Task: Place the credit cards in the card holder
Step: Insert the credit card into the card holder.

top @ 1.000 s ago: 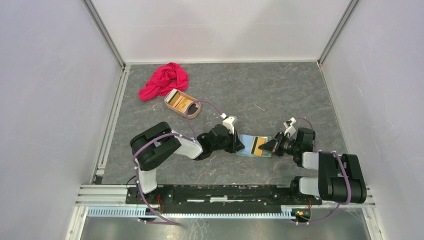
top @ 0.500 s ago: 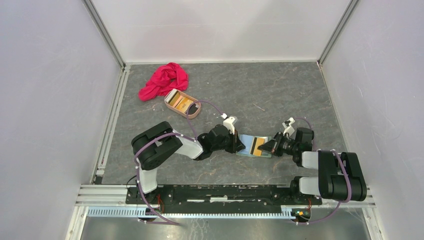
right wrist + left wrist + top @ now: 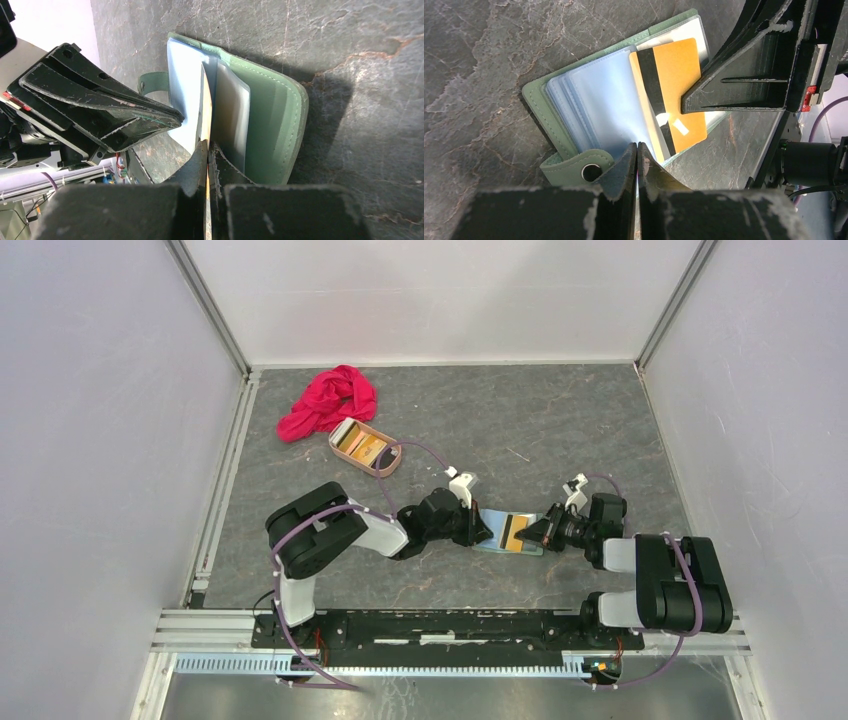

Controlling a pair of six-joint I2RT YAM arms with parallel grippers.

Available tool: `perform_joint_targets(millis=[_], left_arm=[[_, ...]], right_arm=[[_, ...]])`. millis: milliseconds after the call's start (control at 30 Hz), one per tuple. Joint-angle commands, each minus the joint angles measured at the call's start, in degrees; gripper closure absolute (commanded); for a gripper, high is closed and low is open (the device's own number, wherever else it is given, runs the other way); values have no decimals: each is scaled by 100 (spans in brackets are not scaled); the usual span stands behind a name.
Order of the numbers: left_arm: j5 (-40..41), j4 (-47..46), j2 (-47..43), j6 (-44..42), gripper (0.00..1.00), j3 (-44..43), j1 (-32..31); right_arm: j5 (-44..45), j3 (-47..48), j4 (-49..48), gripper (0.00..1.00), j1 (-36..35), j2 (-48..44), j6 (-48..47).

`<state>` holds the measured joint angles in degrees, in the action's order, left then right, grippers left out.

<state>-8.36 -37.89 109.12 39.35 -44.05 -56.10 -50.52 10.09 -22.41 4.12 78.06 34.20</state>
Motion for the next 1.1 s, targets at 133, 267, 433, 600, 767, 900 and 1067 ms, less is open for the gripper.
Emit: perform_joint_targets(millis=[133,267,433,600,767,900,1067], left_arm=[[-131,402,250,-31,91,-68,-24],[-161,423,250,-75,91,-96,-24],[-211,390,294,-86,91,-101,-24],[-266,396,285,-128,91,-108,-24],[-367,460,255,-163,90,-179,-24],[-390,471,246,-158,89,-224,-24],[-220,710,109,-146,87,-276,-24]], right_arm=[[182,122,323,100,-87,206,-284],[166,253,451,100,-104,359,-317],[142,561,745,100,-114,639,-539],[256,669,810,100,-174,661,-667],[236,872,960,100,-258,820,-852],[206,1109,1155,98,-365,988,-1007],[215,1338,1399,95,-378,1111,-1238]])
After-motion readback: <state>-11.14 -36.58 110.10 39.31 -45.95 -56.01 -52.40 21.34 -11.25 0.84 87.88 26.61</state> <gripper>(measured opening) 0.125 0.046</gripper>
